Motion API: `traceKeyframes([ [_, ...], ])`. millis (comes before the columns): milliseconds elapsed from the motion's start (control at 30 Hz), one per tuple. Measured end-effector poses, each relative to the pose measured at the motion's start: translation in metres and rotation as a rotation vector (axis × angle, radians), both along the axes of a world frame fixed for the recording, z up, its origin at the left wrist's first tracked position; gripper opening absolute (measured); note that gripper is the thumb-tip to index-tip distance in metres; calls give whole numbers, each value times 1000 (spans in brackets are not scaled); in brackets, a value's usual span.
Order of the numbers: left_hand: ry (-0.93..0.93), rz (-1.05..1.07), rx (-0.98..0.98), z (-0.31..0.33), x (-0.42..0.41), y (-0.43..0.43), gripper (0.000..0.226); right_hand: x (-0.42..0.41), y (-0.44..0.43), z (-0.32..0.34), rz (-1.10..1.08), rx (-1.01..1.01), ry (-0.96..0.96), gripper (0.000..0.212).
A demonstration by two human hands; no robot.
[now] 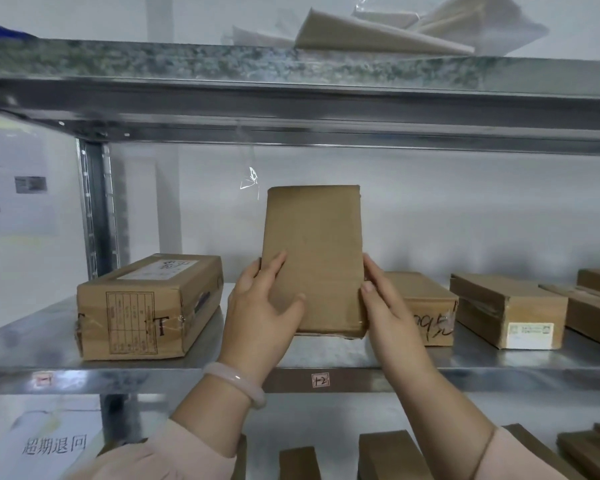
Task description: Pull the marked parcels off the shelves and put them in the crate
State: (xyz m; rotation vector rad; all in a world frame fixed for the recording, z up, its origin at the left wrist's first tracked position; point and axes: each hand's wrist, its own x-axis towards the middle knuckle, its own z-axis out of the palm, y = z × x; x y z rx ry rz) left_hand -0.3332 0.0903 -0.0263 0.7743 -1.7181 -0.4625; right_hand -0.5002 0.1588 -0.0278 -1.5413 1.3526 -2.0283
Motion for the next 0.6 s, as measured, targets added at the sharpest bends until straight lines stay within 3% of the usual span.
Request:
traceKeyframes([
  [100, 37, -47, -44, 4, 4, 4, 64, -5, -3, -3, 27, -53, -126, 39],
  [233, 43, -65, -42, 1, 5, 6, 69, -11, -3, -1, 203, 82, -223, 102],
  [333, -34, -94, 23, -1, 3, 8, 74, -11, -3, 0, 339, 94, -242, 76],
  [533, -120, -67, 152, 4, -10, 18, 110, 5, 4, -3, 201, -16, -188, 84],
  [600, -107, -57, 179, 4, -12, 20, 120, 10, 7, -4, 134, -23, -107, 72],
])
